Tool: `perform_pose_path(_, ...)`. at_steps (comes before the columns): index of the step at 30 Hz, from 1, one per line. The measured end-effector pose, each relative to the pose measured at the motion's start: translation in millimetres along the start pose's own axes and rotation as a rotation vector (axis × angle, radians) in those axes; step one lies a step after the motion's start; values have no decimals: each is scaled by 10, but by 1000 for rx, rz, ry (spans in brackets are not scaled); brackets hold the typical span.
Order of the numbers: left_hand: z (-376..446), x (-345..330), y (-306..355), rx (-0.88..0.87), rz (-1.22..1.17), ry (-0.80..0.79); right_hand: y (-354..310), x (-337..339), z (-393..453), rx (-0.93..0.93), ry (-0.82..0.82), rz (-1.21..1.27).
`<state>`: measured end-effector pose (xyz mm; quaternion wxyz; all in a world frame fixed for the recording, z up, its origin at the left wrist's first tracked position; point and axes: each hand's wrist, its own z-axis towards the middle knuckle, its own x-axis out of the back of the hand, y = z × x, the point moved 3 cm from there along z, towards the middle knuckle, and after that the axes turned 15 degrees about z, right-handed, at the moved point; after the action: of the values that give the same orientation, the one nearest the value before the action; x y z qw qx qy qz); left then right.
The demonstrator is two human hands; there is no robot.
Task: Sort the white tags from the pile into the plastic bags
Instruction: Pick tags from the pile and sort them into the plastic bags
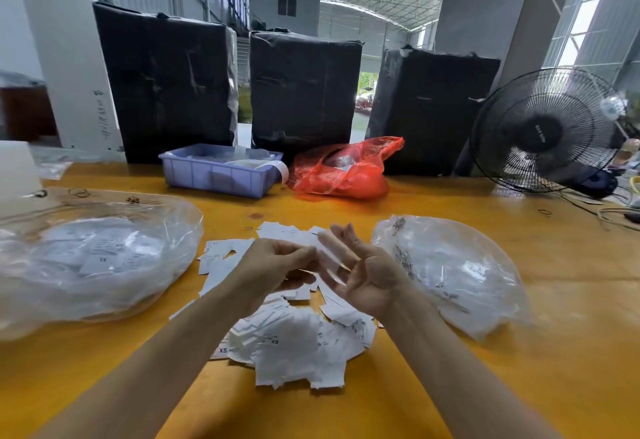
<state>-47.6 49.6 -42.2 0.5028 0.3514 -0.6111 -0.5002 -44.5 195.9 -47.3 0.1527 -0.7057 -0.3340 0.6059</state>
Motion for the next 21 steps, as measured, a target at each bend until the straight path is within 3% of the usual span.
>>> perform_pose_path(8, -27, -52, 23, 14, 23, -1, 68, 36, 31, 47, 64, -20)
perform_pose_path(16, 14, 57, -4, 11, 25, 119, 93, 34, 24, 69, 36, -198)
perform_pose_path(21, -8, 169, 23, 24, 134, 2, 82, -7, -5, 60, -178, -423)
